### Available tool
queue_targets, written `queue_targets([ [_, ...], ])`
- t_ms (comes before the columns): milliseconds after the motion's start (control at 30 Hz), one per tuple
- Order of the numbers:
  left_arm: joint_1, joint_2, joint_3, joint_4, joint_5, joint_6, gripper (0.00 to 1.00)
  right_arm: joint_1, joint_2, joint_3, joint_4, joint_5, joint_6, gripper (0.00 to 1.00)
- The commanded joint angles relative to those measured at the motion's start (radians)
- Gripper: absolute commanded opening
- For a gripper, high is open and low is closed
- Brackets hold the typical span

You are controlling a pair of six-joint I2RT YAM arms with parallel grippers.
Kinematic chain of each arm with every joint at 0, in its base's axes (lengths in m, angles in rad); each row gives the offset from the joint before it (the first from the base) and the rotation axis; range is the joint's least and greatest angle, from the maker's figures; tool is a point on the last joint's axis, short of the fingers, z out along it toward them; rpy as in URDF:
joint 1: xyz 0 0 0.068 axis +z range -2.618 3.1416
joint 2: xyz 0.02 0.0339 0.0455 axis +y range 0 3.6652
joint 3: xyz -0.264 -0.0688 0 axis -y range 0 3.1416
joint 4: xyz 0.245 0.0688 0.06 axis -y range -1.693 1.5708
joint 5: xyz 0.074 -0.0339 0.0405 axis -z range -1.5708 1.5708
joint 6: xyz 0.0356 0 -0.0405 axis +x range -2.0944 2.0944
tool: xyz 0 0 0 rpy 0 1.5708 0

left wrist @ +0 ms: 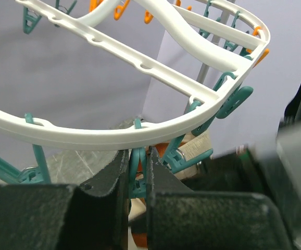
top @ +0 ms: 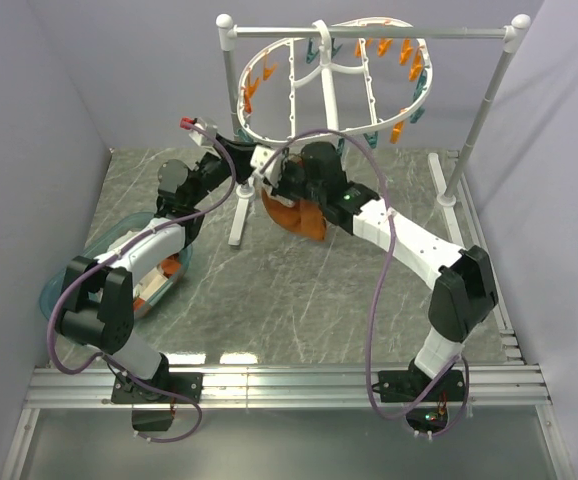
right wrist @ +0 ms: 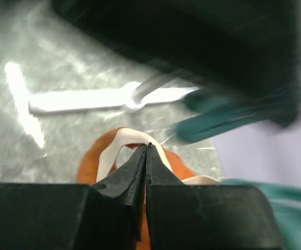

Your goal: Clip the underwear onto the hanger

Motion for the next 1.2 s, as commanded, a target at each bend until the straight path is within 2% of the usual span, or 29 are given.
queue_targets([
  [0, -0.010, -0.015, 0.025, 0.001, 0.026, -0.007, 0.00, 0.005, -0.083, -0.110, 0.114, -0.057, -0.112, 0.06],
  [33, -0.009, -0.018, 0.023, -0.001, 0.028, -0.005, 0.00, 0.003, -0.092, -0.133, 0.114, -0.063, -0.149, 0.08],
  [133, -0.010, -0.024, 0.026, -0.016, 0.034, -0.001, 0.00, -0.001, -0.121, -0.193, 0.157, -0.072, -0.193, 0.23],
  [167, -0.010, -0.026, 0.029, -0.019, 0.038, -0.002, 0.00, 0.000, -0.129, -0.213, 0.164, -0.072, -0.203, 0.36],
  [200, -0.010, -0.026, 0.031, -0.029, 0.043, 0.001, 0.00, -0.003, -0.143, -0.226, 0.172, -0.072, -0.215, 0.40],
  [333, -0.010, -0.026, 0.039, -0.039, 0.055, -0.001, 0.00, -0.006, -0.181, -0.264, 0.191, -0.080, -0.269, 0.50],
  [433, -0.010, -0.021, 0.048, -0.044, 0.060, -0.007, 0.00, -0.012, -0.218, -0.282, 0.177, -0.092, -0.330, 0.50],
  [533, -0.010, -0.020, 0.054, -0.049, 0.068, -0.008, 0.00, -0.035, -0.269, -0.295, 0.090, -0.183, -0.435, 0.49],
  [633, -0.010, -0.016, 0.063, -0.056, 0.074, -0.005, 0.00, -0.093, -0.316, -0.293, -0.143, -0.332, -0.607, 0.50],
  [667, -0.010, -0.016, 0.065, -0.056, 0.077, -0.005, 0.00, -0.107, -0.330, -0.293, -0.192, -0.362, -0.709, 0.51],
  [700, -0.010, -0.013, 0.065, -0.058, 0.077, -0.004, 0.00, -0.118, -0.335, -0.296, -0.235, -0.389, -0.764, 0.57],
  [733, -0.010, -0.013, 0.068, -0.061, 0.080, -0.004, 0.00, -0.127, -0.341, -0.308, -0.297, -0.400, -0.814, 0.70],
  [767, -0.010, -0.015, 0.066, -0.061, 0.080, -0.005, 0.00, -0.139, -0.348, -0.324, -0.312, -0.409, -0.900, 0.73],
  [967, -0.010, -0.013, 0.065, -0.061, 0.086, -0.011, 0.00, -0.147, -0.347, -0.451, -0.268, -0.380, -1.124, 0.70],
  [1067, -0.010, -0.016, 0.062, -0.059, 0.089, -0.013, 0.00, -0.147, -0.349, -0.554, -0.147, -0.357, -1.190, 0.61],
  [1167, -0.010, -0.019, 0.063, -0.062, 0.091, -0.010, 0.00, -0.144, -0.333, -0.601, -0.073, -0.354, -1.209, 0.57],
])
